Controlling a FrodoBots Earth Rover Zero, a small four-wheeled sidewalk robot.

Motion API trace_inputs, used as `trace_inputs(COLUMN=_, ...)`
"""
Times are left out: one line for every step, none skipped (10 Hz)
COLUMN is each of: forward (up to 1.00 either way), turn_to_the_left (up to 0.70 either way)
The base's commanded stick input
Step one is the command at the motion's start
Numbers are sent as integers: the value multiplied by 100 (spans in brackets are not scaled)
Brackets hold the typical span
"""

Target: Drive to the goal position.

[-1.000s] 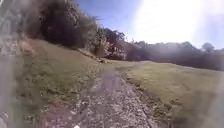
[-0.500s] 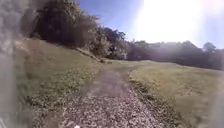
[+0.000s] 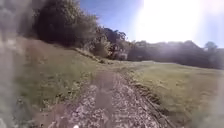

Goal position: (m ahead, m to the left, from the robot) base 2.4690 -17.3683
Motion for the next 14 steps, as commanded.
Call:
trace_inputs(forward=100, turn_to_the_left=5)
trace_inputs(forward=100, turn_to_the_left=0)
trace_inputs(forward=100, turn_to_the_left=0)
trace_inputs(forward=100, turn_to_the_left=0)
trace_inputs(forward=100, turn_to_the_left=0)
trace_inputs(forward=100, turn_to_the_left=0)
trace_inputs(forward=100, turn_to_the_left=0)
trace_inputs(forward=100, turn_to_the_left=0)
trace_inputs(forward=100, turn_to_the_left=0)
trace_inputs(forward=100, turn_to_the_left=-5)
trace_inputs(forward=100, turn_to_the_left=-29)
trace_inputs(forward=100, turn_to_the_left=-37)
trace_inputs(forward=100, turn_to_the_left=-40)
trace_inputs(forward=100, turn_to_the_left=-40)
